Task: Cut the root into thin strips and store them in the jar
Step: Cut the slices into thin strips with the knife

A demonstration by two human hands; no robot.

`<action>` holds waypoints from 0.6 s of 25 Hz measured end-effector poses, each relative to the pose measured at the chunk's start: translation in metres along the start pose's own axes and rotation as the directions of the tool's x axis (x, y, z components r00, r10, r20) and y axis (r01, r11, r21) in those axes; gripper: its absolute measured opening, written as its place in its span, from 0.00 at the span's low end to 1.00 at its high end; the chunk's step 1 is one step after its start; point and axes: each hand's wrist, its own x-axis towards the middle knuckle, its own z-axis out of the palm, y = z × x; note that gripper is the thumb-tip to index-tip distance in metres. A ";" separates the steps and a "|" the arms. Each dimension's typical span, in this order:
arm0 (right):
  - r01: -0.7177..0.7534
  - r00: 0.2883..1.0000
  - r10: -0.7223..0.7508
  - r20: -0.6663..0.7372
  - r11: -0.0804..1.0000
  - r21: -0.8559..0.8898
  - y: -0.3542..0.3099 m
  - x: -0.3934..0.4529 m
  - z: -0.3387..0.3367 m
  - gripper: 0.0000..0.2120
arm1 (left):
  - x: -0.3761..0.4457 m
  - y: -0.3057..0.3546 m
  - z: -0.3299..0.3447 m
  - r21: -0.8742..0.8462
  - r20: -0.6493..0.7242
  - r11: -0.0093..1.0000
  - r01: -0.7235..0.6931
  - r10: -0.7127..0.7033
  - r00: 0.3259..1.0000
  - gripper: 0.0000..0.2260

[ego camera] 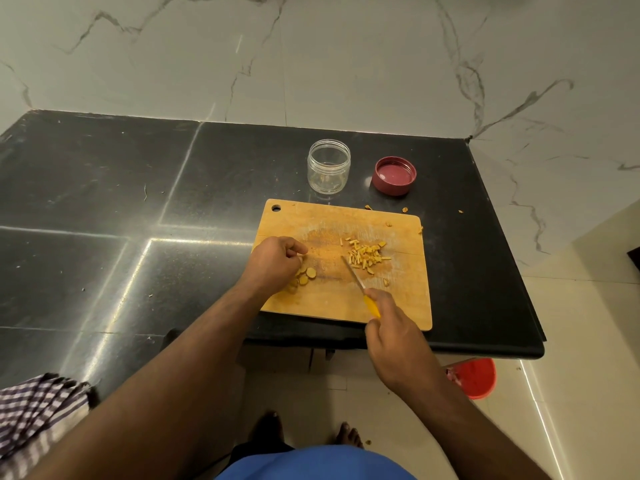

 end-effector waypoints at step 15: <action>-0.008 0.998 0.008 0.056 1.000 -0.001 0.004 0.003 -0.002 0.20 | -0.006 0.002 -0.004 -0.013 -0.016 1.000 0.026 -0.026 1.000 0.12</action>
